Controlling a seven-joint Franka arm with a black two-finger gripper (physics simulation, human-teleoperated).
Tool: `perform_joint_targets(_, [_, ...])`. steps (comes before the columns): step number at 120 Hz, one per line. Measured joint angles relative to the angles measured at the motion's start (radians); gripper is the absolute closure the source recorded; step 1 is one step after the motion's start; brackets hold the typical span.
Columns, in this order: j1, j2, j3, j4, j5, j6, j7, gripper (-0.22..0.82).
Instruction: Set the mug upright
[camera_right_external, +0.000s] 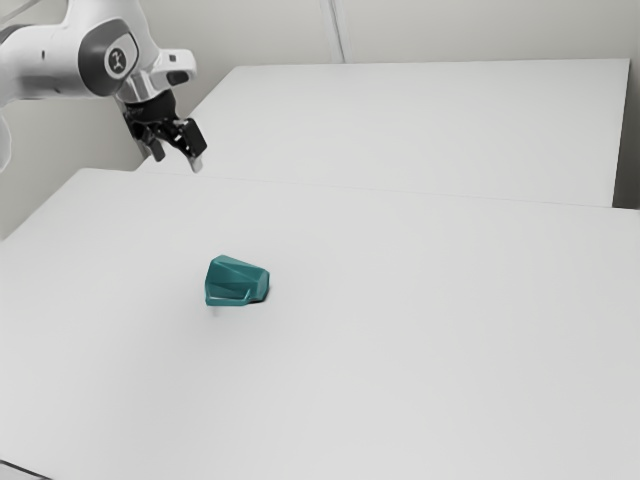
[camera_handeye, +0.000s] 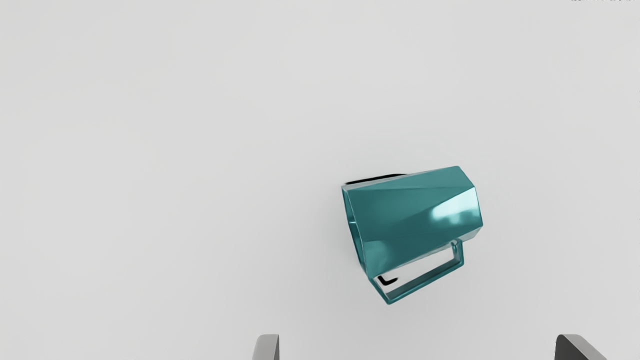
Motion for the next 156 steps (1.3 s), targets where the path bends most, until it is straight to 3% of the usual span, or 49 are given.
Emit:
perform_joint_targets(19, [0.002,-0.001,0.020,-0.036,-0.053,0.020,-0.001,0.00])
perform_joint_targets(62, [0.123,0.008,0.040,-0.212,-0.329,0.094,-0.007,0.00])
perform_joint_targets(100, [0.194,0.110,0.041,-0.227,-0.541,0.155,-0.004,0.00])
perform_joint_targets(156, [0.258,0.299,0.020,-0.215,-0.841,0.135,0.050,0.00])
